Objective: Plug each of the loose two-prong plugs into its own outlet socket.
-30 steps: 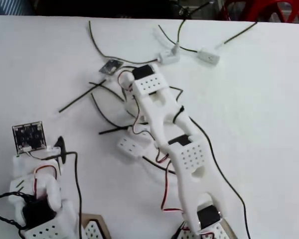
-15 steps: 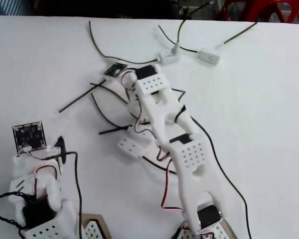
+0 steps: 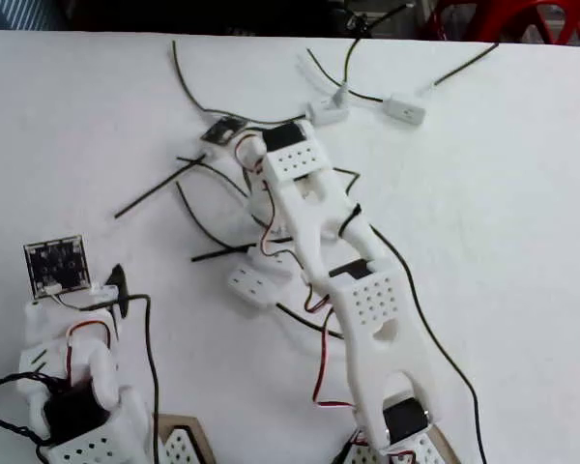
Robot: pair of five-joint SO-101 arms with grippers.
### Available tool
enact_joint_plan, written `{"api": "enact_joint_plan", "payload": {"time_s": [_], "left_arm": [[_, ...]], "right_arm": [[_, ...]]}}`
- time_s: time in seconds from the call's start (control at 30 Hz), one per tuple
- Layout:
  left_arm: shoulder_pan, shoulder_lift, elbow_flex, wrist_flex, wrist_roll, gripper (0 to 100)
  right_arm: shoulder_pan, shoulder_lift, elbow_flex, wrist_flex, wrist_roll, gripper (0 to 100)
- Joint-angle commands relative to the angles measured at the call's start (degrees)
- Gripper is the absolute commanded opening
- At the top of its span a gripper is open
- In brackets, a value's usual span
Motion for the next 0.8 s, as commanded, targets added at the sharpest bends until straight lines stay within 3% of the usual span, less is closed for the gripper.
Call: {"api": "enact_joint_plan", "payload": {"time_s": [0.0, 0.23, 0.57, 0.77], "left_arm": [[0.92, -0.57, -0.18, 0.09, 0.18, 26], [0.92, -0.57, -0.18, 0.09, 0.18, 26], [1.01, -0.57, -0.97, 0.09, 0.97, 26], [7.87, -0.57, -8.62, 0.62, 5.63, 26]], "right_arm": [[-1.01, -6.81, -6.77, 5.41, -1.76, 1.7], [-3.30, -19.47, -3.16, 7.08, -6.07, 1.7], [-11.12, -53.05, 26.11, 6.02, -10.46, 1.7], [-13.23, -72.13, 42.81, -1.01, -14.77, 1.7]]}}
